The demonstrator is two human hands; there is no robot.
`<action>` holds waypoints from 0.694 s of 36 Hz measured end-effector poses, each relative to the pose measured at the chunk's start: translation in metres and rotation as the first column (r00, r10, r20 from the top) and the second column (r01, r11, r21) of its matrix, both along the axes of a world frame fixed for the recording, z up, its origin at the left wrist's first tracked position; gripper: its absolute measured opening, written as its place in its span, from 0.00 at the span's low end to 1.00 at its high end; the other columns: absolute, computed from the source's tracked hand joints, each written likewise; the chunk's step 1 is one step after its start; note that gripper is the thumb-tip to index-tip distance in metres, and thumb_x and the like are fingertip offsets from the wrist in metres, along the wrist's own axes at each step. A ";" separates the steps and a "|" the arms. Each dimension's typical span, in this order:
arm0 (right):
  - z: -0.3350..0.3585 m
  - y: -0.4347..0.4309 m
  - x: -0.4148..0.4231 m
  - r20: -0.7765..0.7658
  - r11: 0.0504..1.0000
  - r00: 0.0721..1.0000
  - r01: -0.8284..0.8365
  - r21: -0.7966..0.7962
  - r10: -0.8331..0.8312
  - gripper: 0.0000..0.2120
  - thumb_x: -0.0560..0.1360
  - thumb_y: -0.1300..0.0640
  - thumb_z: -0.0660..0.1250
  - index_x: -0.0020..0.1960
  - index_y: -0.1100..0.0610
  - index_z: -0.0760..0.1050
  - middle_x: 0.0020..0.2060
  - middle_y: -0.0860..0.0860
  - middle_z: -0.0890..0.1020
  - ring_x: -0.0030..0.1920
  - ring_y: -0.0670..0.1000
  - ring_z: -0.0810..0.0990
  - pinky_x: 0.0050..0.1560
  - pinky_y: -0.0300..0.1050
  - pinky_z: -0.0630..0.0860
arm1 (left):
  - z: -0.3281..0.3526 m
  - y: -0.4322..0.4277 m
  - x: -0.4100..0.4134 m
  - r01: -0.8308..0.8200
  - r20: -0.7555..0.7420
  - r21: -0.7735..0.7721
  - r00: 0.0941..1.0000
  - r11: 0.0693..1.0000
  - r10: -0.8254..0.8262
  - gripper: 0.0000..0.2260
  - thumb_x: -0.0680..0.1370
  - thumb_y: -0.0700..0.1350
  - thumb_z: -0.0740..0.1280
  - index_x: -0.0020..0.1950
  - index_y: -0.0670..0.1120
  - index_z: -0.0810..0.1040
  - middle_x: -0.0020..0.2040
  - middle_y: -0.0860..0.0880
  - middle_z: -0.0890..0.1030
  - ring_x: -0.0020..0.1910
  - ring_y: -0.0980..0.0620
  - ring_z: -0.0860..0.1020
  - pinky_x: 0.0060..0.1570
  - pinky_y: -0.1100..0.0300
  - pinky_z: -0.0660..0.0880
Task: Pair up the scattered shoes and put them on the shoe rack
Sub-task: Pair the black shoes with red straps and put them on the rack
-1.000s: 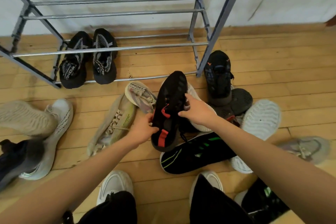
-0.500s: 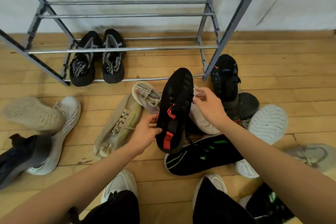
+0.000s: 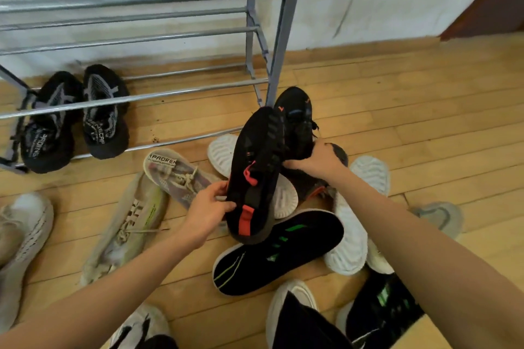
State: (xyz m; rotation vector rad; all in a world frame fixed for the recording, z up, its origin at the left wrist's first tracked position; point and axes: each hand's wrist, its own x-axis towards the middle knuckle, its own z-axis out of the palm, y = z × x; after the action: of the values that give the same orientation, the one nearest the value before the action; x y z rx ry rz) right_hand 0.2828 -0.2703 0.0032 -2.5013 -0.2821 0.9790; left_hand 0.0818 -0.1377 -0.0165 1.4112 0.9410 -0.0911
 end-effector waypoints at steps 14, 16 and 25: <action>-0.011 0.025 0.033 0.247 0.950 0.938 0.181 0.253 -0.245 0.22 0.75 0.66 0.62 0.68 0.62 0.63 0.64 0.59 0.73 0.63 0.59 0.74 0.58 0.48 0.71 | -0.005 0.012 -0.009 -0.070 -0.046 -0.019 0.997 0.997 0.069 0.21 0.74 0.28 0.62 0.63 0.45 0.75 0.55 0.49 0.78 0.51 0.49 0.79 0.55 0.46 0.77; -0.014 0.024 0.034 0.242 0.978 0.954 0.147 0.146 -0.179 0.25 0.76 0.64 0.63 0.70 0.63 0.60 0.66 0.62 0.71 0.65 0.61 0.71 0.62 0.52 0.70 | -0.007 0.012 -0.009 -0.075 -0.065 -0.034 0.995 0.997 0.073 0.20 0.75 0.28 0.62 0.63 0.44 0.75 0.56 0.48 0.78 0.54 0.47 0.79 0.56 0.45 0.77; -0.013 0.001 0.025 0.026 0.714 0.815 -0.491 -0.499 0.578 0.31 0.69 0.40 0.69 0.69 0.50 0.68 0.71 0.56 0.63 0.74 0.62 0.52 0.71 0.67 0.51 | -0.008 0.016 -0.007 -0.055 -0.086 -0.062 0.995 0.997 0.050 0.19 0.75 0.29 0.61 0.62 0.44 0.76 0.56 0.47 0.80 0.55 0.45 0.79 0.55 0.45 0.76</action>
State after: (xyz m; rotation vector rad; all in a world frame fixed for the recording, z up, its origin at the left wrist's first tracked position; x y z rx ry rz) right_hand 0.3079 -0.2696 -0.0094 -3.0460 -0.9952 1.1396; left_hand 0.0751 -0.1222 -0.0244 1.3313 1.0355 -0.1412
